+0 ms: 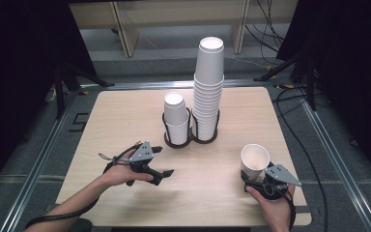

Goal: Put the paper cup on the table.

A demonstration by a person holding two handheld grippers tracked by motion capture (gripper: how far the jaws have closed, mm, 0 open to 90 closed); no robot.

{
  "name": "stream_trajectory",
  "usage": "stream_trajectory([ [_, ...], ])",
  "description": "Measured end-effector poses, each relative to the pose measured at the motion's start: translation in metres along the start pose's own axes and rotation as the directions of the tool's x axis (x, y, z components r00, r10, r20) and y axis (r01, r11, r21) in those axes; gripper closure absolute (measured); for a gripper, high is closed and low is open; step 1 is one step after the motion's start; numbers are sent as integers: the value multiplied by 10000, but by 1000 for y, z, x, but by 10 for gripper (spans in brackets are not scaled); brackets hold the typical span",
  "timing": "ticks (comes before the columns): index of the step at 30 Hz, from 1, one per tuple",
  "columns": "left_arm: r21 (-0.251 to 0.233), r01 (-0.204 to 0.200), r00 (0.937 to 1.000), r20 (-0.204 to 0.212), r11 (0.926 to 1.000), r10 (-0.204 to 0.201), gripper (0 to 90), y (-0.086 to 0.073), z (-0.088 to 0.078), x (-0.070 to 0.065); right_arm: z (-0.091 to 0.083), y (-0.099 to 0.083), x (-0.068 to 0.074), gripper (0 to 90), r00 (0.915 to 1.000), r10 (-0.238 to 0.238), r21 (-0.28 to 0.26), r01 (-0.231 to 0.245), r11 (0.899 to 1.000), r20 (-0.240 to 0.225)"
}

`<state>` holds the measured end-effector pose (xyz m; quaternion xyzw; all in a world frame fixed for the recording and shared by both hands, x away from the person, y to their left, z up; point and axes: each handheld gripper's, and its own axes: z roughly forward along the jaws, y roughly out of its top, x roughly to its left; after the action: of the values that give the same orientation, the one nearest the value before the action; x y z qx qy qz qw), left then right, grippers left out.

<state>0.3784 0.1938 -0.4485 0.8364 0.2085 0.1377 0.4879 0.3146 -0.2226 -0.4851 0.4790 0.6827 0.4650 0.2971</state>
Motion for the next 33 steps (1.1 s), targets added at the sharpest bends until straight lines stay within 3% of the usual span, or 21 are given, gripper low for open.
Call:
stream_trajectory([
  [1,-16,33,10000,-65,10000,-33,61,-1,-1,0,-2,0,1,26,9999,147,61,-146,9999,-85],
  [2,-176,190,9998,-26,9997,-191,61,-2,0,0,-3,-1,-2,24,9997,-262,-95,262,9996,30],
  [4,-190,202,9998,-67,9996,-203,61,-4,-2,1,-6,-1,0,26,10000,-26,104,27,9999,-45],
  [7,-325,356,9990,-277,9988,-365,61,-8,-5,3,-7,-3,-3,28,9995,-320,-152,321,9994,71],
  [13,-613,649,9964,-510,9960,-680,59,-16,-11,8,-14,-6,-1,33,9998,-170,-135,168,9998,-127],
  [14,-692,714,9943,-747,9950,-765,59,-20,-14,10,-18,-6,-4,36,9979,-644,-109,643,9979,-110],
  [16,-823,887,9921,-817,9926,-955,59,-24,-17,12,-21,-7,-3,37,9984,-469,-31,469,9989,-302],
  [17,-833,943,9902,-957,9921,-1022,58,-26,-19,13,-23,-7,-4,38,9976,-662,-44,662,9978,-194],
  [18,-934,972,9889,-1030,9909,-1067,58,-29,-20,14,-25,-8,-3,38,9984,-428,131,433,9990,-365],
  [20,-1154,1096,9847,-1227,9872,-1237,57,-34,-22,17,-28,-9,-5,40,9976,-657,-3,657,9978,-213],
  [21,-1138,1194,9814,-1369,9863,-1346,57,-36,-24,17,-30,-10,-4,40,9986,-476,22,476,9989,-220],
  [23,-1216,1218,9766,-1623,9851,-1408,57,-41,-27,19,-33,-11,-8,41,9967,-794,-149,791,9968,-160],
  [25,-1400,1345,9741,-1628,9810,-1568,57,-43,-27,20,-35,-13,-7,41,9978,-642,-235,637,9977,-179],
  [26,-1478,1385,9693,-1824,9793,-1646,56,-47,-29,21,-38,-13,-7,41,9981,-600,-41,599,9982,-167],
  [27,-1504,1397,9673,-1904,9787,-1674,56,-49,-30,21,-38,-14,-9,41,9958,-889,-228,884,9958,-206],
  [30,-1714,1465,9605,-2109,9742,-1816,55,-54,-31,22,-43,-15,-9,42,9983,-584,-153,583,9982,-86],
  [31,-1752,1513,9581,-2163,9728,-1879,55,-56,-31,22,-43,-16,-12,43,9955,-947,-386,943,9948,-92],
  [32,-1806,1574,9555,-2207,9709,-1960,55,-58,-31,22,-45,-17,-11,46,9973,-732,-406,727,9965,-97],
  [33,-1806,1574,9555,-2207,9709,-1960,55,-58,-31,22,-47,-17,-12,48,9957,-921,-489,920,9946,-3],
])
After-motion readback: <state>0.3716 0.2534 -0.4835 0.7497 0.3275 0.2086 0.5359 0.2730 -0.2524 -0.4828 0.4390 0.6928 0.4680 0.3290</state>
